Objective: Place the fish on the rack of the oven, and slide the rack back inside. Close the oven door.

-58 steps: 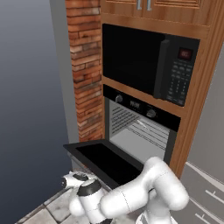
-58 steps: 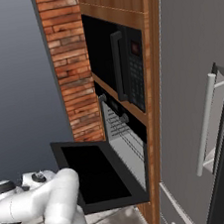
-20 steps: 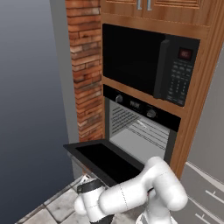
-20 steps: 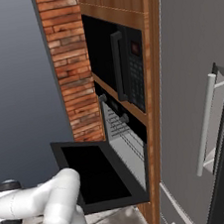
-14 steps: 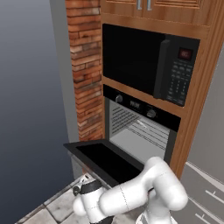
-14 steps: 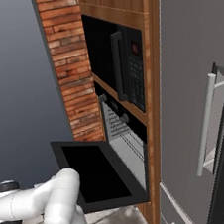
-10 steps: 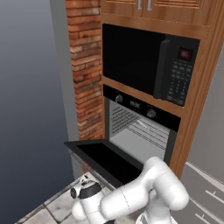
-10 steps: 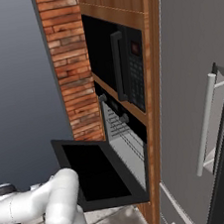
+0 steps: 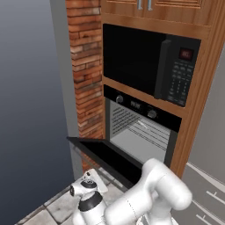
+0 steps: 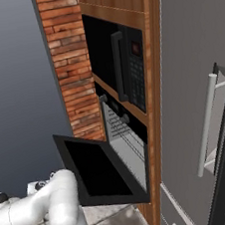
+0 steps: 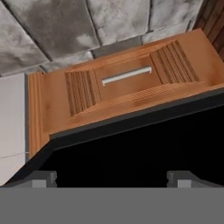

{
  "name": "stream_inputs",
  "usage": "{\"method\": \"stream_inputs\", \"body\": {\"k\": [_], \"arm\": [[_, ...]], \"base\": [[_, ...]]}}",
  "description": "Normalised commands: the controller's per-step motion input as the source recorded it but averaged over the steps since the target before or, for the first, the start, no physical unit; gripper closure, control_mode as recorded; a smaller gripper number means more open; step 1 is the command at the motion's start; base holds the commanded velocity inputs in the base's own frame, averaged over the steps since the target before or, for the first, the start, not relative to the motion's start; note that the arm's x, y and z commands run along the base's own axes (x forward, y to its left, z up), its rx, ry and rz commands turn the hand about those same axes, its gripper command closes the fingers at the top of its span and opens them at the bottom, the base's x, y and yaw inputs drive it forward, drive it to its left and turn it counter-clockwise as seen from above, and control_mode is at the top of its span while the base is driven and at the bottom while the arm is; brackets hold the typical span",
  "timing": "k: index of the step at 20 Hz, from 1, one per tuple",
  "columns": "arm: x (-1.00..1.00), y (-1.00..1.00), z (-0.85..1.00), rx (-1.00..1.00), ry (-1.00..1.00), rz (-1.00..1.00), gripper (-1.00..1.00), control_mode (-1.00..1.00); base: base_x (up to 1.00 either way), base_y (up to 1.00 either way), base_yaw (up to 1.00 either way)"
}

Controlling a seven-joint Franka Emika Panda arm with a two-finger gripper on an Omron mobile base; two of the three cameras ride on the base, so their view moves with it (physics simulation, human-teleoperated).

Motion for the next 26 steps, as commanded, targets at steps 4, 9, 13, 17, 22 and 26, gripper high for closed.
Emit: {"method": "stream_inputs", "body": {"k": [4, 9, 13, 17, 22, 26], "arm": [[0.02, -1.00, 0.46, -0.04, 0.00, -0.21, -1.00, -1.00], [0.12, -1.00, 0.39, -0.04, 0.00, -0.20, -1.00, -1.00], [0.15, -1.00, 0.31, -0.03, 0.00, -0.19, -1.00, -1.00], [0.15, -1.00, 0.31, -0.05, 0.00, -0.20, -1.00, -1.00], [0.19, -1.00, 0.48, -0.08, 0.00, -0.22, -1.00, -1.00], [0.20, -1.00, 0.67, -0.07, 0.00, -0.23, -1.00, -1.00]], "base": [[0.00, 0.00, 0.00], [0.00, 0.00, 0.00], [0.00, 0.00, 0.00], [0.00, 0.00, 0.00], [0.00, 0.00, 0.00], [0.00, 0.00, 0.00]]}}
